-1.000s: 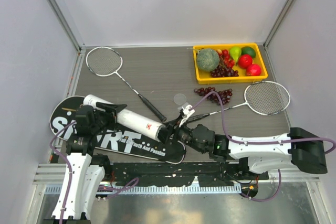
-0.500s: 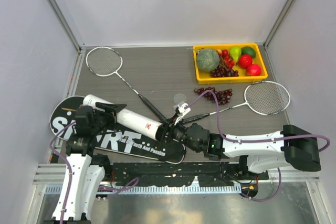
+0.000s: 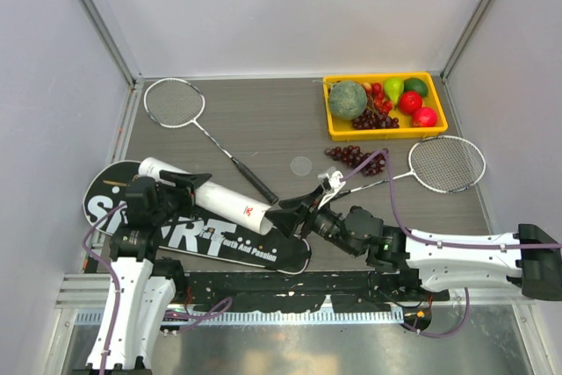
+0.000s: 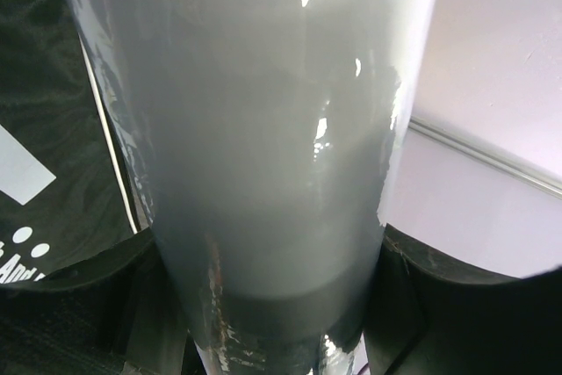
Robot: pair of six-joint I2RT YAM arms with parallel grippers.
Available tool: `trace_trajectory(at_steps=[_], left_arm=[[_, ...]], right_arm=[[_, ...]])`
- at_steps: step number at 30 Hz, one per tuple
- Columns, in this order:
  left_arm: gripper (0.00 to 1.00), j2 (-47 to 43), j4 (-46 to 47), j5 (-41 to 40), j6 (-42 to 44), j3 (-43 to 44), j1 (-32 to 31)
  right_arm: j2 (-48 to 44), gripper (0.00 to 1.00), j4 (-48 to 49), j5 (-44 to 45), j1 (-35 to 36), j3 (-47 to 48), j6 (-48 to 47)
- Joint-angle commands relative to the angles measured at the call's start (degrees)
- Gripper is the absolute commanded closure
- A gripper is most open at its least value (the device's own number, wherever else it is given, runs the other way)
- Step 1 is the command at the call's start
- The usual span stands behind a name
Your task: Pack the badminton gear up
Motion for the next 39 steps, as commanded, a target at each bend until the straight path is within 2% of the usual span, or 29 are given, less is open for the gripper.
trace_trajectory(at_steps=[1,11,14,20,26,30,33,35,39], left_arm=[[1.0,-0.34,2.25,0.11,-0.73,3.22,0.03],[1.0,-1.04,1.11,-0.25,-0.82,3.75,0.03],[1.0,-0.87,0.85,0.19,-0.91,4.02,0.03],[1.0,-0.87,0.67,1.25,-1.44,4.37,0.03],[1.0,-0.51,0.32,0.72,-1.09,4.98,0.03],[1.0,-0.43,0.41,-0.07,-1.0,4.81,0.03],[1.0,-0.34,0.14,-2.43,-0.3,5.07,0.03],[1.0,-0.16,-0.12,-4.45,0.49,5.33,0.03],[1.0,0.28,0.05,-7.88,2.07,5.95,0.03]], right_arm=[[-2.5,0.44,-0.57,1.2,0.0,-1.02,-1.25],[2.94,0.57,2.07,-0.12,0.08,0.74,-0.81],[5.05,0.73,3.65,2.07,0.08,1.52,-0.37],[10.94,0.87,6.38,4.01,0.17,4.34,-0.55],[13.58,0.84,7.26,3.66,0.08,5.22,0.5],[11.57,0.83,6.56,5.24,0.08,3.73,1.91],[8.84,0.65,3.58,5.34,0.08,3.03,3.66],[6.21,0.59,0.07,4.46,0.08,2.41,4.11],[-1.34,0.56,-3.81,3.93,0.17,-0.31,4.63]])
